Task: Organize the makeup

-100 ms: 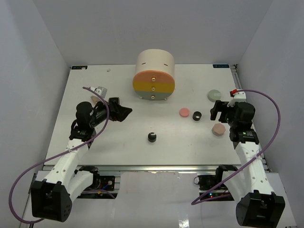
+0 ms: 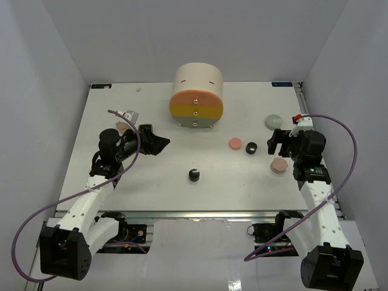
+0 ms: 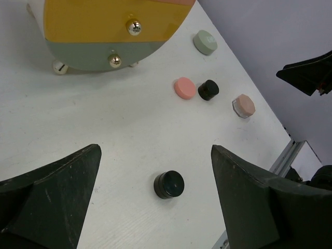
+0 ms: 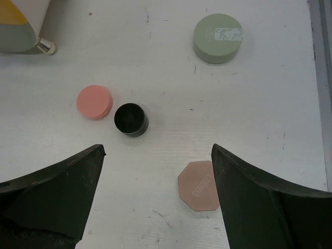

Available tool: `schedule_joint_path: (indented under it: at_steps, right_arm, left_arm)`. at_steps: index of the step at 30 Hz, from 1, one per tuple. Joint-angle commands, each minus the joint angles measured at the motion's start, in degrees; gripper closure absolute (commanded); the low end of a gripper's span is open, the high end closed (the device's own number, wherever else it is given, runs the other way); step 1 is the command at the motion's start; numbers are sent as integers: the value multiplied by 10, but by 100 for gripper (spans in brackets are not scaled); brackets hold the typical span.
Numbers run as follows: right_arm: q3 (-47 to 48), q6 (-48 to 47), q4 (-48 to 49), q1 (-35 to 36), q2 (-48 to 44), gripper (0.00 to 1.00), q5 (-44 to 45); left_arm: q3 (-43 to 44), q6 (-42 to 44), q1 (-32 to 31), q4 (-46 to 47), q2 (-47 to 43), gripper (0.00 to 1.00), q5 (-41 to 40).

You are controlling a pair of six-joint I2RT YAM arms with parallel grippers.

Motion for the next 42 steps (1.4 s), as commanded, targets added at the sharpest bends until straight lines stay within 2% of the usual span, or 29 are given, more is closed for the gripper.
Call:
schedule_joint_path:
  at_steps: [1,5,11,15,21,25,30,42]
  right_arm:
    - [7,-85,-10,-3,-13,10,-150]
    - [-25,-185,-17,-2,-43,10,-251]
    - [-34,-262,-55,-1,-48,10,-344]
    - [-19,-315,-96,-1,-49,10,-372]
    - [-16,-288,-86,-1,-52,10,-345]
    - [-17,-275,-77,-1,-54,10,-331]
    - [-20,-266,-70,-1,-56,10,-324]
    - [-20,-259,-65,-1,-56,10,-311]
  left_arm:
    - [50,-17,-42,-18,28,2,-10]
    - [81,-51,-88,-31,59,2,-47]
    - [160,-84,-146,-77,119,2,-119]
    - [236,-96,-187,-124,189,2,-178]
    - [348,-114,-226,-189,291,2,-302]
    - [426,-112,-237,-230,355,6,-370]
    - [486,-97,-241,-234,402,13,-429]
    - [622,-80,-241,-266,494,32,-465]
